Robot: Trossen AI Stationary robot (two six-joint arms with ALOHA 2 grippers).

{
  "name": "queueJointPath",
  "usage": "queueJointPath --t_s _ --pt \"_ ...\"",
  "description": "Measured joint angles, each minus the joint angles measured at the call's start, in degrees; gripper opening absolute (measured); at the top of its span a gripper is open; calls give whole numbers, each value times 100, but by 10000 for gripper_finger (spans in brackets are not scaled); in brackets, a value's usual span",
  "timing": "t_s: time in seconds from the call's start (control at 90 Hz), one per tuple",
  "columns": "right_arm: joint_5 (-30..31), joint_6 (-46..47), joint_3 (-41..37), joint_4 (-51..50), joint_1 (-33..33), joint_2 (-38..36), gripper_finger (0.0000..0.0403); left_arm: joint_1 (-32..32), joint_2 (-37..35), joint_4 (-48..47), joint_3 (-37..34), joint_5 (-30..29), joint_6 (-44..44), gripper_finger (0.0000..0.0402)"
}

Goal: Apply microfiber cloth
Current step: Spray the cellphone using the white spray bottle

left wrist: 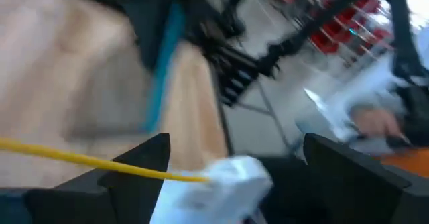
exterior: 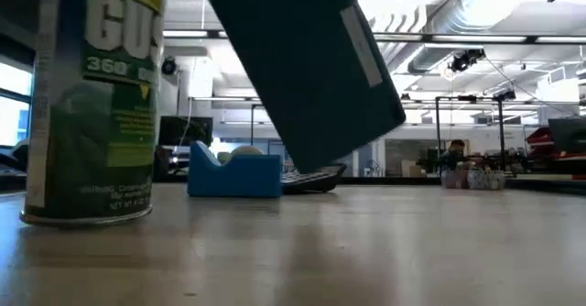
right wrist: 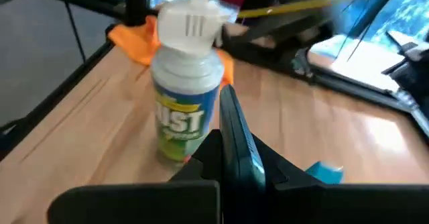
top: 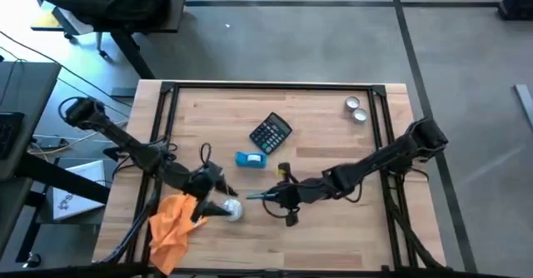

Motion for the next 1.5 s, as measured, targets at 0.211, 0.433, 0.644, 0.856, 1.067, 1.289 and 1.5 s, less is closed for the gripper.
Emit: queueJointPath --t_s 0.211,0.433,0.644,0.856,1.067,1.289,1.5 --pt "6 231 0 41 -1 75 1 277 -63 -427 1 -582 71 323" --pt "4 167 0 54 2 77 1 443 -102 -1657 27 -601 -809 323" --pt "6 118 0 54 2 75 1 498 -307 -1751 6 -373 -993 323" --pt "4 120 0 77 2 76 1 495 -753 -1091 -11 -494 -458 323" --pt "4 214 0 116 2 77 1 496 -890 -1193 -9 -641 -336 323" --pt "4 -64 0 564 -1 76 1 495 -844 -2114 -11 -1407 -609 323" --pt "4 -77 0 682 -14 77 1 495 -544 -1843 -145 -1959 -745 323"
